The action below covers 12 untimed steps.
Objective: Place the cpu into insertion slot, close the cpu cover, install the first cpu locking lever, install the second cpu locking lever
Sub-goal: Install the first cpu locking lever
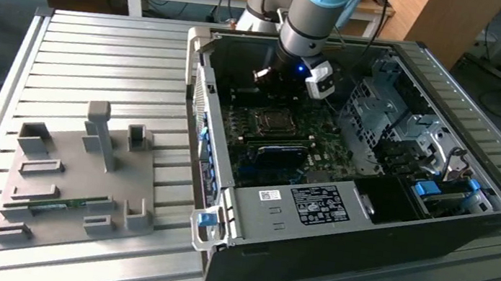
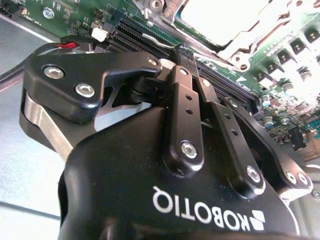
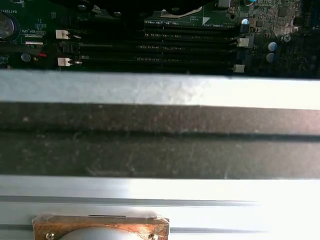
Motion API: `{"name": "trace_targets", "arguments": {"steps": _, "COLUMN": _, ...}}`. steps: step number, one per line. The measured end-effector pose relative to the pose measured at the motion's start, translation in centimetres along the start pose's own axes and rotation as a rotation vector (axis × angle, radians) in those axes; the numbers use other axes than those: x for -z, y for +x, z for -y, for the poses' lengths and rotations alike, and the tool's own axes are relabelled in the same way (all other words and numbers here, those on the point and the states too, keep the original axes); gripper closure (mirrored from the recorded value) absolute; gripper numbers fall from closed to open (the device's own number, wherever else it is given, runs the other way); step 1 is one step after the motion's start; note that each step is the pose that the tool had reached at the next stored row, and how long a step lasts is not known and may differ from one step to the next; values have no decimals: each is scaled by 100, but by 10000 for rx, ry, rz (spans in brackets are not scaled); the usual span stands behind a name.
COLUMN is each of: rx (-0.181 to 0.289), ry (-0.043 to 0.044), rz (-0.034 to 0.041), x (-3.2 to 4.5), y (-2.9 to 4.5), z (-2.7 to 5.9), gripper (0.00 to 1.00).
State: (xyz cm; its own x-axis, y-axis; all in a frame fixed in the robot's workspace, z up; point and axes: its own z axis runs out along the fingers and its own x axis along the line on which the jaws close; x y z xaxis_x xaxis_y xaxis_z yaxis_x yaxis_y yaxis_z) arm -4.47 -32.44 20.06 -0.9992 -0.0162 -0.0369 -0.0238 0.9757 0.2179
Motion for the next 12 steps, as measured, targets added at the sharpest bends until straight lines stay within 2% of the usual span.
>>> {"name": "trace_targets", "arguments": {"steps": 6, "rx": -13, "ry": -1, "rz": 3, "x": 14, "y": -1, "z": -3, "gripper": 89}}
{"name": "trace_targets", "arguments": {"steps": 12, "rx": -172, "ry": 4, "rz": 39, "x": 17, "y": -7, "z": -4, "gripper": 89}}
